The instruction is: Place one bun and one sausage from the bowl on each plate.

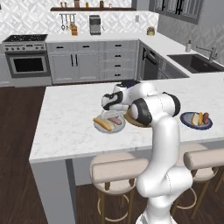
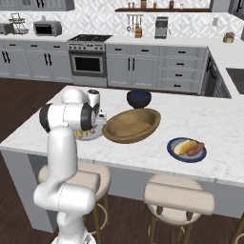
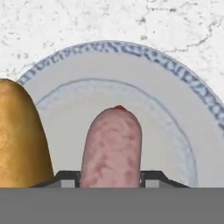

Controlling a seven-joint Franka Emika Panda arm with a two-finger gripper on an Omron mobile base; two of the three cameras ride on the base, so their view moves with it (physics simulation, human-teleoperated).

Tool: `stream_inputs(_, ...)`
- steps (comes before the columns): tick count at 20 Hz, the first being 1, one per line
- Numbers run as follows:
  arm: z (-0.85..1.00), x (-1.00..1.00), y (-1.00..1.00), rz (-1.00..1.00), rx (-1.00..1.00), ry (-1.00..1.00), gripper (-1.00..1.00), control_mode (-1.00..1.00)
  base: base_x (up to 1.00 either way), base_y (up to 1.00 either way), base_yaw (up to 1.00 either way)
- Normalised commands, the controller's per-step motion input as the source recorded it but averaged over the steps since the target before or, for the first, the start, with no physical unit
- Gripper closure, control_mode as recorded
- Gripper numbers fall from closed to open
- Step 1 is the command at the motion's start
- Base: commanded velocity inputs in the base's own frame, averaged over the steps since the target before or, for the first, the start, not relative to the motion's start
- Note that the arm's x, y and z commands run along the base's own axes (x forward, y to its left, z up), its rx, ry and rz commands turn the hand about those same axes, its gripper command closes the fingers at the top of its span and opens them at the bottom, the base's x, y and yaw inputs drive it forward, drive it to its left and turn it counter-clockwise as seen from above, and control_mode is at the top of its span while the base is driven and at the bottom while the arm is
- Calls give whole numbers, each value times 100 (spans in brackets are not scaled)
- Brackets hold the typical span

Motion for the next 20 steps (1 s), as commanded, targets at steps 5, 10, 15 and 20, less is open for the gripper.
stream_inputs(5, 2, -30, -17, 0, 24, -17, -100, -100, 0, 0, 0)
stream_inputs(10, 81, -5, 0, 1, 12, -19, -100, -100, 0, 0, 0)
stream_inputs(15, 100, -11, -31, 1, 3, -15, -100, -100, 0, 0, 0)
stream_inputs(20, 100, -28, -97, 0, -10, -14, -100, -100, 0, 0, 0)
